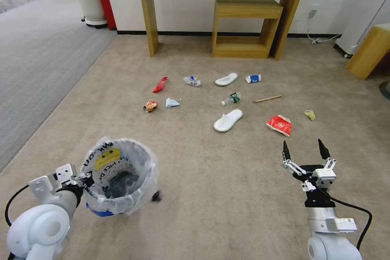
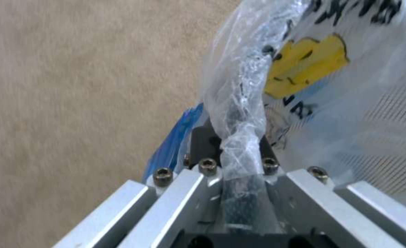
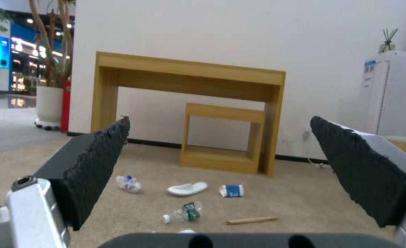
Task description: Pick up the trash bin and place the garbage on the floor into it.
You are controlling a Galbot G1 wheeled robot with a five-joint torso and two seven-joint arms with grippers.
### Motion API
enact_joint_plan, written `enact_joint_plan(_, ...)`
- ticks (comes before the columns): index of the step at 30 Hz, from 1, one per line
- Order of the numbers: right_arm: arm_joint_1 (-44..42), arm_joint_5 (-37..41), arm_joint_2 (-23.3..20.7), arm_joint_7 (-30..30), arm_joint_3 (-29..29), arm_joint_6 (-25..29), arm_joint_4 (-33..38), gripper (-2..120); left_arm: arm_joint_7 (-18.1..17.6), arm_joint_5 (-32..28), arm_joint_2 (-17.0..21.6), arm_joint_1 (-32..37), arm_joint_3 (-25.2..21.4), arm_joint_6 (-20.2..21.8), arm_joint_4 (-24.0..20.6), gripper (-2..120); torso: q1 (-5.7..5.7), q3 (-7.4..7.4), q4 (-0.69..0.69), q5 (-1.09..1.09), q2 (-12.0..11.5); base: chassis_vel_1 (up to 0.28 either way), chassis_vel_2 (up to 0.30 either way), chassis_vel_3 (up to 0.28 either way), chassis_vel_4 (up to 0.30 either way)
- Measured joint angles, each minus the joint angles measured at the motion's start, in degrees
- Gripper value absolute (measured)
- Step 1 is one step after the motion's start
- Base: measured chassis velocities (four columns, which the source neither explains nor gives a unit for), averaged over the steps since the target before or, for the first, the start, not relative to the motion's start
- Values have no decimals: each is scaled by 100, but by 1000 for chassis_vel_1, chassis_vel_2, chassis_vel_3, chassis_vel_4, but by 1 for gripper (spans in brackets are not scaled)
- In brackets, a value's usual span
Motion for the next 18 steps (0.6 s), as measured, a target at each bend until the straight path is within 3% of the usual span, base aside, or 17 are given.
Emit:
enact_joint_plan(7, -9, 40, 76, 84, 62, 36, -8, 100, -511, -706, -267, 80, -283, -4, -306, 0, 0, 0, -1, 0, 0, 0, 0, 0, 0)
enact_joint_plan(18, -25, -68, 271, 153, 120, 94, -16, 100, -715, -938, -274, 223, -612, -12, -571, 0, 0, 0, 0, 0, 0, 0, 0, 0, 0)
